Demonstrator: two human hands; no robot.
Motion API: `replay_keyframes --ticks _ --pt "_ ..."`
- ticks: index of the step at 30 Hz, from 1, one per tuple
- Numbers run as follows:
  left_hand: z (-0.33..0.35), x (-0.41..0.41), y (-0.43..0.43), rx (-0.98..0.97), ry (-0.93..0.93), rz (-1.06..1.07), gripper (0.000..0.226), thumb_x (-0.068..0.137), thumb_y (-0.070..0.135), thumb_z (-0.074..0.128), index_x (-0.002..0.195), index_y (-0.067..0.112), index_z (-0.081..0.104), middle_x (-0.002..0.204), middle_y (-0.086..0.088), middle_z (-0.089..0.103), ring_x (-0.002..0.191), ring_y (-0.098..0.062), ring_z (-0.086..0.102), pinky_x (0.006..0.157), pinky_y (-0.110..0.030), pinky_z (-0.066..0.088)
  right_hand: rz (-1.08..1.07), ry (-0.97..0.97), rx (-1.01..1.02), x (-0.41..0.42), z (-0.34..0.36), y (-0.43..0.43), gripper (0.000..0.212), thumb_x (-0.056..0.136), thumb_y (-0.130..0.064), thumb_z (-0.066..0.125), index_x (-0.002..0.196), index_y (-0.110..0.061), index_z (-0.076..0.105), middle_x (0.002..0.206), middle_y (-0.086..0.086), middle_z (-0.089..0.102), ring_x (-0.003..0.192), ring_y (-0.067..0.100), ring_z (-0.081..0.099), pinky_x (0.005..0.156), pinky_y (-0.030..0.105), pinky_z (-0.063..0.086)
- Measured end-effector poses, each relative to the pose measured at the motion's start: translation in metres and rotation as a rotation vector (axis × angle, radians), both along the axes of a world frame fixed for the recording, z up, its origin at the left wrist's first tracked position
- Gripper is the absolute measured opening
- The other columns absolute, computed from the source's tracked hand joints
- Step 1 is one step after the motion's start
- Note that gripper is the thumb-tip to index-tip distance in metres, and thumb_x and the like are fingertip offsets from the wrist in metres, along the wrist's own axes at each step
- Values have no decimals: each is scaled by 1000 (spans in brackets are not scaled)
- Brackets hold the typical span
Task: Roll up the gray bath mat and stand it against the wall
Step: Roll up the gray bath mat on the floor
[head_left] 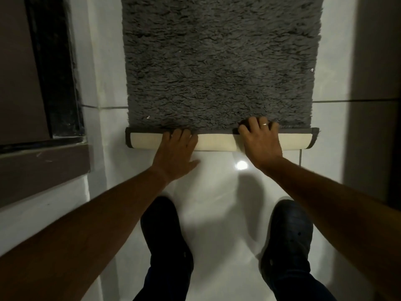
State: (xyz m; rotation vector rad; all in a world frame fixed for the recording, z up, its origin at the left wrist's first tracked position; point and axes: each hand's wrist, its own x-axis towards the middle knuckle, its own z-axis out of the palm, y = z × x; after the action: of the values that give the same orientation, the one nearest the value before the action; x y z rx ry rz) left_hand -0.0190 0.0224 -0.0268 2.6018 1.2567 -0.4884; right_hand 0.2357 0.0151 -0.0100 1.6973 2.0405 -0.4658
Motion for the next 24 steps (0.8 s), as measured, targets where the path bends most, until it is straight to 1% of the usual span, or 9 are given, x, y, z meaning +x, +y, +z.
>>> replay_keyframes --ticks 3,6,9,13,16,18,21,23,24 --pt "-3 5 11 21 61 10 61 70 34 80 120 12 52 110 -16 61 97 -35 56 78 -45 46 39 71 138 4 -2 -4 27 86 -26 67 105 -7 62 105 18 61 97 40 56 84 52 45" --pt "-6 3 21 19 -27 12 45 72 18 80 113 13 59 98 -14 66 88 -34 61 74 -45 48 137 92 146 13 -6 -14 48 88 -51 59 110 -8 58 108 15 60 97 36 56 84 50 44" --pt "-4 -4 22 -72 -137 87 37 79 18 76 114 14 65 101 -13 72 91 -35 65 79 -46 48 132 128 105 17 -9 -15 38 85 -32 68 113 -9 58 108 14 64 97 35 59 84 50 47" --pt "18 -4 20 -318 -124 137 34 92 26 63 124 14 61 112 -11 71 98 -32 67 85 -46 53 101 333 -105 29 7 -5 29 87 -30 66 110 -12 66 101 12 71 90 32 66 80 45 52" --pt "27 -6 6 -488 -61 185 40 98 31 55 134 15 49 116 -12 68 100 -32 66 83 -44 54 -33 359 -414 32 20 -5 39 93 -39 61 125 -18 62 107 8 71 97 28 65 85 41 53" --pt "31 -4 -10 -334 -92 207 35 93 23 62 127 14 53 113 -15 64 99 -35 61 77 -46 52 -139 370 -482 28 20 -5 43 94 -37 60 133 -22 54 112 9 69 101 27 64 88 43 53" --pt "28 5 -38 -23 -84 133 30 79 5 64 107 12 58 107 -16 61 99 -35 54 81 -49 46 -223 413 -348 23 15 -2 42 90 -33 65 127 -19 50 121 11 63 104 30 61 87 48 53" --pt "24 10 -53 -15 -53 124 43 81 16 66 121 6 54 123 -21 59 114 -37 52 96 -57 42 -170 347 -153 22 14 2 42 86 -34 69 120 -14 53 123 14 58 109 34 56 89 50 48" --pt "22 12 -57 -71 19 148 62 84 31 62 136 2 45 139 -25 49 130 -40 43 106 -63 32 -137 295 -52 21 13 0 40 86 -34 68 117 -13 55 122 15 59 110 36 54 91 51 45"
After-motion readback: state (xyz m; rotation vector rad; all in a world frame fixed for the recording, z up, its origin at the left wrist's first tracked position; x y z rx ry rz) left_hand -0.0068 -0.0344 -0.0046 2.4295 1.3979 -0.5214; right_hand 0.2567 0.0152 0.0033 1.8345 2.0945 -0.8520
